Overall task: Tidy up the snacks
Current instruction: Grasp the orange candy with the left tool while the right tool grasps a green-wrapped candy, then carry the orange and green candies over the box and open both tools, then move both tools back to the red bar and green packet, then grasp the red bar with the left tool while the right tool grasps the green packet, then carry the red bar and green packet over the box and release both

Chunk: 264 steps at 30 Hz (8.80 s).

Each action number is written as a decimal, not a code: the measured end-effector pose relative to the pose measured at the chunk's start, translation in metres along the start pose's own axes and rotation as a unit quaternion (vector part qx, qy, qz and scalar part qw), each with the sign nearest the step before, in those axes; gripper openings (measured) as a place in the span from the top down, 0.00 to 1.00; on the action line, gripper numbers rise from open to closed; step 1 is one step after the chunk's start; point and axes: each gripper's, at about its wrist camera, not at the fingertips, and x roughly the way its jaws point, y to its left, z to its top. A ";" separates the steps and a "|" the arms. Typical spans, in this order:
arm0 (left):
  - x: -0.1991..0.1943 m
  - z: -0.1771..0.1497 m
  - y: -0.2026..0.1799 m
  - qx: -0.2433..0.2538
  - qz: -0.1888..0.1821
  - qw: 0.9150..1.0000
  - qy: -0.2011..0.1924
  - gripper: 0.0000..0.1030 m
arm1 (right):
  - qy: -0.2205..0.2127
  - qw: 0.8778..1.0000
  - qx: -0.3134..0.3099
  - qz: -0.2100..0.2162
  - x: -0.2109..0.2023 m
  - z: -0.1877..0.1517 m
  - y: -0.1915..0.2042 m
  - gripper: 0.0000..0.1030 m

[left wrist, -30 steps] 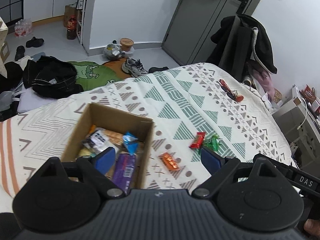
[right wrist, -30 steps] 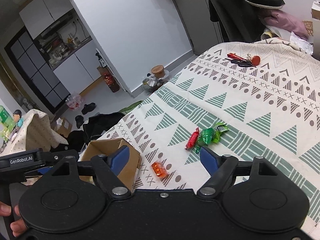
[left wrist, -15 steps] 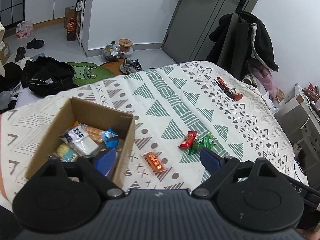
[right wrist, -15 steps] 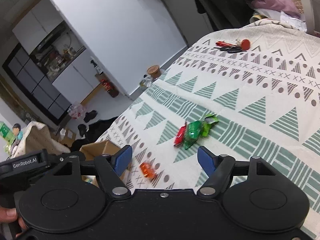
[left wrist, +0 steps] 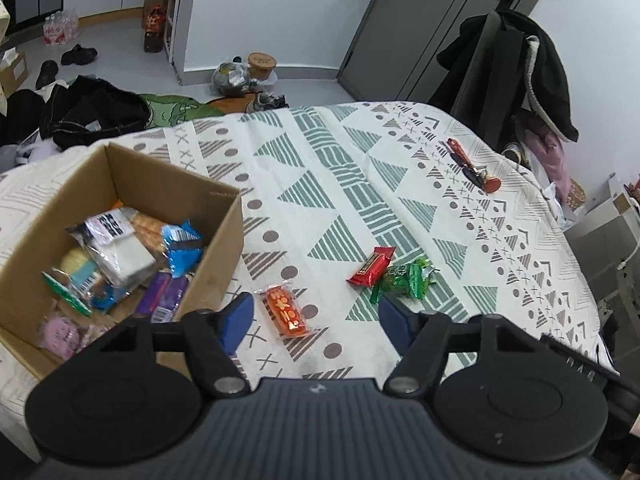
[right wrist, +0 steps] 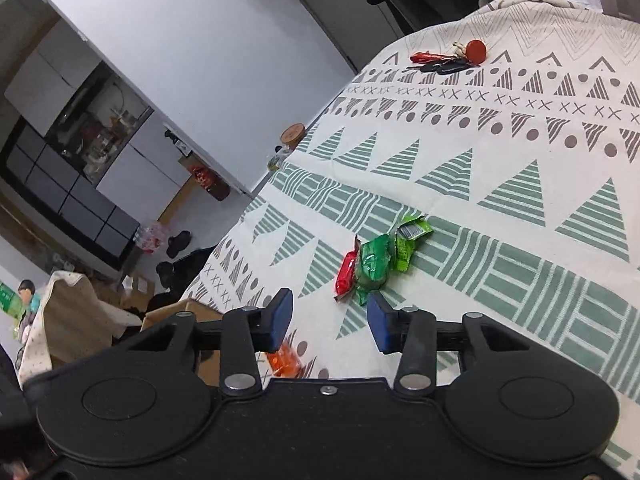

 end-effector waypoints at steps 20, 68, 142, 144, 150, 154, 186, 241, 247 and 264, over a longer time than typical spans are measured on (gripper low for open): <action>0.075 -0.025 -0.002 -0.058 0.050 0.997 0.003 0.49 | 0.035 0.999 0.011 -0.015 0.061 0.015 -0.018 0.62; -0.015 0.004 0.028 -0.020 0.003 1.000 -0.023 0.82 | 0.005 0.999 -0.029 0.018 0.012 -0.010 0.030 0.88; -0.074 0.031 0.125 -0.036 -0.021 0.999 -0.009 0.12 | -0.017 0.994 -0.109 -0.003 -0.040 -0.023 0.115 0.33; -0.072 0.031 0.116 -0.029 -0.024 0.999 -0.009 0.12 | -0.017 0.994 -0.105 -0.007 -0.041 -0.018 0.107 0.33; -0.068 0.030 0.090 -0.003 -0.025 1.000 -0.015 0.12 | -0.025 0.996 -0.082 -0.012 -0.038 -0.011 0.076 0.32; -0.062 0.029 0.074 0.007 -0.023 0.999 -0.021 0.12 | -0.027 0.998 -0.057 -0.019 -0.031 -0.015 0.059 0.32; 0.058 0.030 -0.036 0.061 -0.028 0.998 0.012 0.22 | -0.014 0.998 0.048 -0.037 0.050 0.019 -0.033 0.37; 0.044 0.041 0.005 0.017 -0.016 1.000 0.010 0.79 | 0.003 0.999 -0.029 0.038 0.035 0.017 0.053 0.76; 0.010 0.045 0.023 0.002 -0.018 1.000 0.000 0.79 | 0.002 0.998 -0.048 0.039 0.021 0.012 0.076 0.76; -0.051 0.050 0.080 -0.024 -0.023 0.999 -0.015 0.79 | 0.012 0.995 -0.082 0.054 0.013 -0.018 0.143 0.76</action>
